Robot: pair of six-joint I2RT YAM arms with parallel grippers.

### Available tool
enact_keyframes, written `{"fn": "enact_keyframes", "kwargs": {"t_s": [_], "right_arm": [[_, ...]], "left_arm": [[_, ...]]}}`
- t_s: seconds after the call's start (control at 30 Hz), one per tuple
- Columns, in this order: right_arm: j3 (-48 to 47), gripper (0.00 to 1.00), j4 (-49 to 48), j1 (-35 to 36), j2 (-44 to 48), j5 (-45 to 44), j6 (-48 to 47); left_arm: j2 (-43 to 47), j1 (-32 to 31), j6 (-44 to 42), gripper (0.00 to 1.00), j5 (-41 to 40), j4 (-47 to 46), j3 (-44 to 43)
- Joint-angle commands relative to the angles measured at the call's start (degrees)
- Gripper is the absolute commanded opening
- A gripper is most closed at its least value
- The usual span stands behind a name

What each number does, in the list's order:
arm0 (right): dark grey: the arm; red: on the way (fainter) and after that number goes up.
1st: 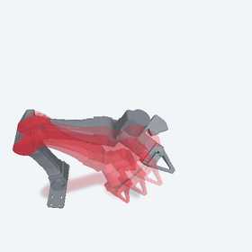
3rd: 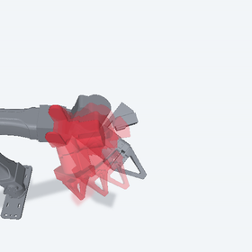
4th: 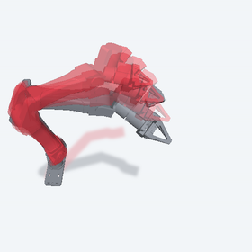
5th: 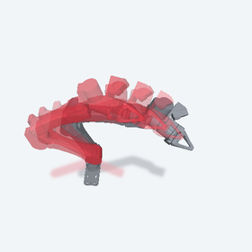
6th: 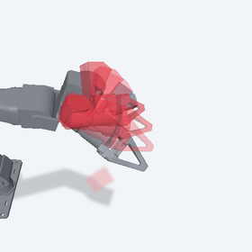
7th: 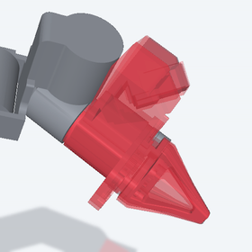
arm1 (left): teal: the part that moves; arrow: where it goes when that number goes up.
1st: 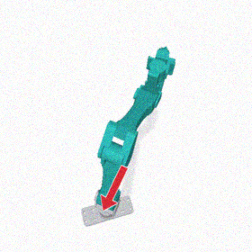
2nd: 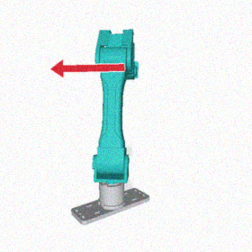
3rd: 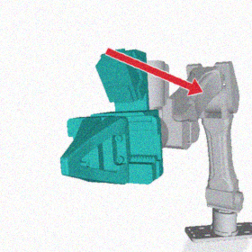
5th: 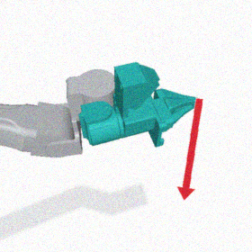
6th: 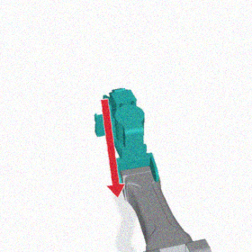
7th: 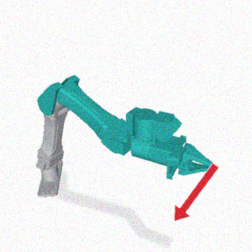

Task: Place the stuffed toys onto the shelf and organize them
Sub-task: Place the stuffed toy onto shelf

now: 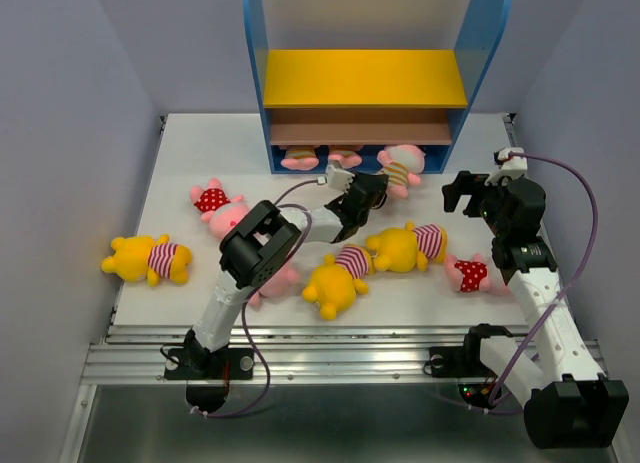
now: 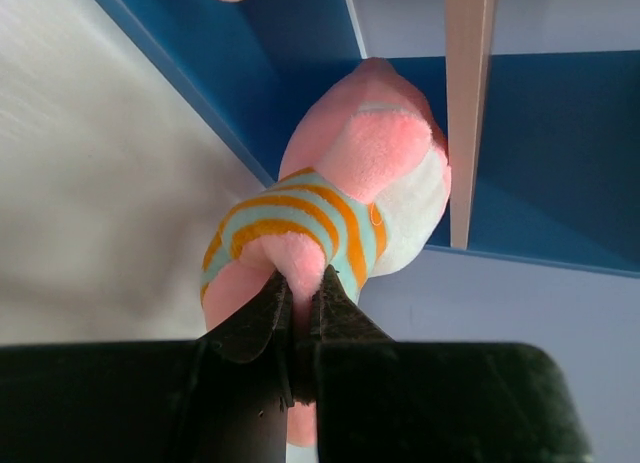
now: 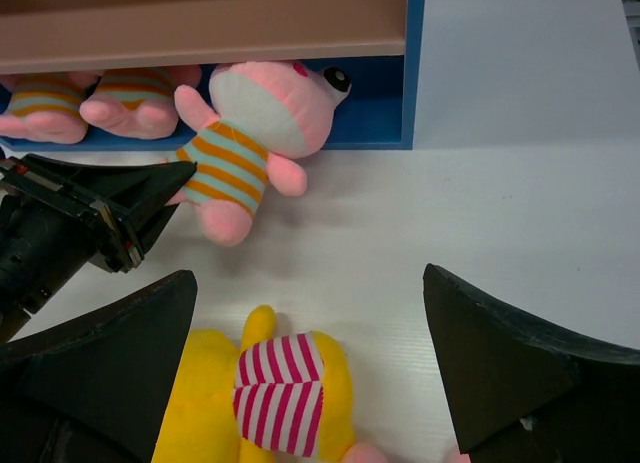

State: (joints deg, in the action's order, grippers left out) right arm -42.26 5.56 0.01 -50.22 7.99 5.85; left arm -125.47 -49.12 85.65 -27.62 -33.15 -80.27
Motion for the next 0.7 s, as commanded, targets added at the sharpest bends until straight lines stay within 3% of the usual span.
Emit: {"fn": "enact_keyframes", "kwargs": {"t_s": [0.0, 0.67], "right_arm": [[0.16, 1.00, -3.19, -0.27, 1.17, 0.36, -0.22], [0.42, 1.00, -3.54, -0.27, 1.61, 0.01, -0.57]], "left_arm": [[-0.12, 0.52, 1.28, 0.00, -3.32, -0.26, -5.77], [-7.33, 2.63, 8.04, 0.00, -8.33, 1.15, -15.61]]}}
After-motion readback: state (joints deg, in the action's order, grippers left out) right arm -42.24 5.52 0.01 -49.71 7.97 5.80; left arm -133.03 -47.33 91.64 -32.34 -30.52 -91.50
